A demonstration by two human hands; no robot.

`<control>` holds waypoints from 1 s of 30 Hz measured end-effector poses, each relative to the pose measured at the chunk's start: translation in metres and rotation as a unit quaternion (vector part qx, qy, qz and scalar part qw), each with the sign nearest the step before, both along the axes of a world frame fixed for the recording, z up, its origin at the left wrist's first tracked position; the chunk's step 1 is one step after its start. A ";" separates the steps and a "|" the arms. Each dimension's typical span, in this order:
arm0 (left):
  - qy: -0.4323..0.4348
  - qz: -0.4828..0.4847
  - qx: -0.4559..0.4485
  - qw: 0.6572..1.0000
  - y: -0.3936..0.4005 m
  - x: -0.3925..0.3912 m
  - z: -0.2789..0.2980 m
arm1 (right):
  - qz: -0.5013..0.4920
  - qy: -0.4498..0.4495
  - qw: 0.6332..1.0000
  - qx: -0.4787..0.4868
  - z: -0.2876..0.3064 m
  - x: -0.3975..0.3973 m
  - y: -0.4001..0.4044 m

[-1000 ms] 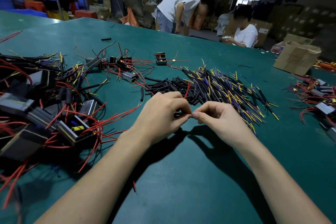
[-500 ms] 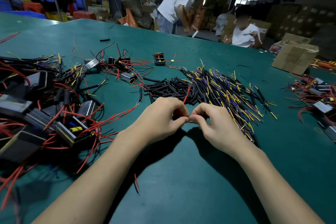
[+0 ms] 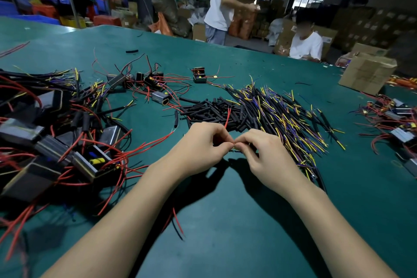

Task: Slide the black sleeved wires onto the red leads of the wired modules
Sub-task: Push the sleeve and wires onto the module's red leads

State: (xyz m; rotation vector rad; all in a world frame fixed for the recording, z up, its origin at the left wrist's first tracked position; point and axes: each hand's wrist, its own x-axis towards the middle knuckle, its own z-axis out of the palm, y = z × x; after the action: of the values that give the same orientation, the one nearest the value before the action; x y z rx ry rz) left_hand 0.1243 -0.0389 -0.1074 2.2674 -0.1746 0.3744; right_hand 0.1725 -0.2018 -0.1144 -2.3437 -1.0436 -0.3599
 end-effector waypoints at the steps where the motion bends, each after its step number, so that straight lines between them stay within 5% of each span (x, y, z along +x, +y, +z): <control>1: -0.004 0.006 0.000 1.000 -0.001 0.000 0.000 | 0.005 0.000 1.000 -0.002 -0.001 0.001 0.000; 12: -0.002 0.012 -0.027 1.000 0.002 -0.001 0.004 | -0.002 -0.101 0.994 -0.043 0.002 -0.004 0.002; 17: 0.019 -0.018 -0.006 1.000 0.010 -0.006 0.012 | 0.015 -0.005 0.999 0.030 0.002 0.002 -0.005; 22: 0.078 0.026 0.109 0.991 0.017 -0.007 0.014 | 0.007 0.042 0.996 0.078 0.001 0.003 -0.007; 30: 0.066 0.019 0.063 0.996 0.015 -0.006 0.011 | -0.003 0.075 0.990 0.122 0.006 0.003 -0.007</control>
State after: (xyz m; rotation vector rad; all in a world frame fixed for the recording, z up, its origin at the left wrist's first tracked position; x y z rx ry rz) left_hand 0.1183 -0.0238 -0.0959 2.4137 -0.0885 0.2382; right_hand 0.1753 -0.2093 -0.1084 -2.1189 -0.8694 -0.2903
